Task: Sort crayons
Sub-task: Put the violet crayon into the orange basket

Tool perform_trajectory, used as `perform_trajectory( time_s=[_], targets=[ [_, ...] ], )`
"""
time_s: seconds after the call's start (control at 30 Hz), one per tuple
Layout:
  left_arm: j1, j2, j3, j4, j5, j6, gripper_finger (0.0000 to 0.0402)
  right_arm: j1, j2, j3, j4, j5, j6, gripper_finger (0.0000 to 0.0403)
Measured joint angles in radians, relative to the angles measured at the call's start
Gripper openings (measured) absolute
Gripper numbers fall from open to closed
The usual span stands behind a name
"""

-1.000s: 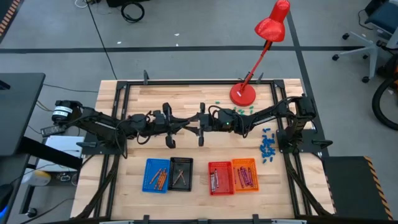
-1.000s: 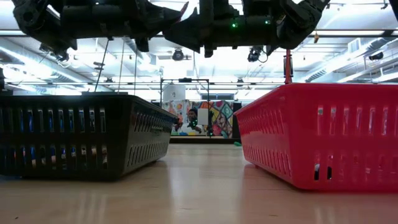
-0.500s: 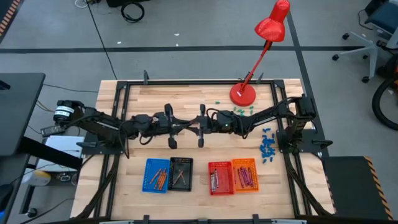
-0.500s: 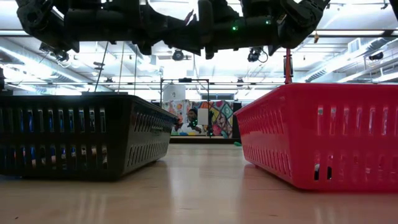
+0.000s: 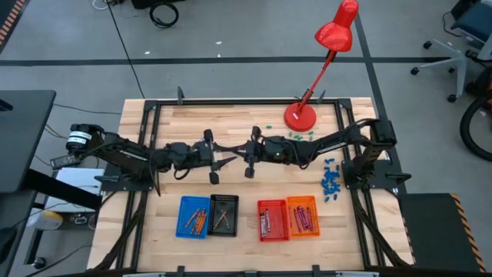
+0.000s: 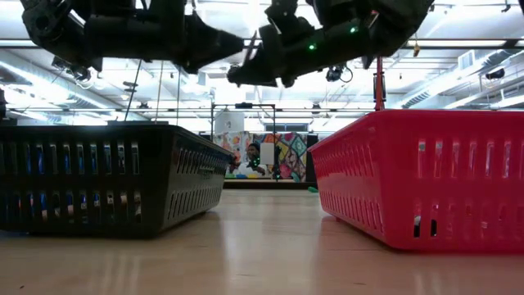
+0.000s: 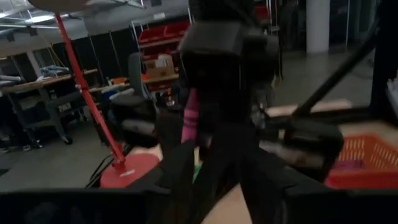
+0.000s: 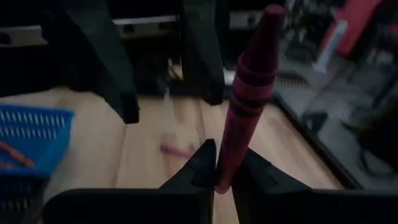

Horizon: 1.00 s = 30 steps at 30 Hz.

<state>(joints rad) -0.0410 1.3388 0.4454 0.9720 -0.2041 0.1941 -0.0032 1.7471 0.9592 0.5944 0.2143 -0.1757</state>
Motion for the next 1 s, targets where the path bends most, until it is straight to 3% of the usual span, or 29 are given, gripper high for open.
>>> perform_trajectory(
  time_s=[0.17,0.53,1.0],
  targets=[
    [0.0,0.0,0.0,-0.101,-0.046,0.052,0.0149,0.028,-0.078,0.0,-0.257,0.067,0.123,0.0044],
    [0.0,0.0,0.0,-0.36,-0.074,0.064,0.015,0.144,-0.202,0.0,-0.702,0.046,0.71,0.0042],
    [-0.002,0.0,0.0,-0.476,-0.075,0.016,0.015,0.372,-0.211,0.0,-1.013,-0.155,1.493,0.0043]
  ],
)
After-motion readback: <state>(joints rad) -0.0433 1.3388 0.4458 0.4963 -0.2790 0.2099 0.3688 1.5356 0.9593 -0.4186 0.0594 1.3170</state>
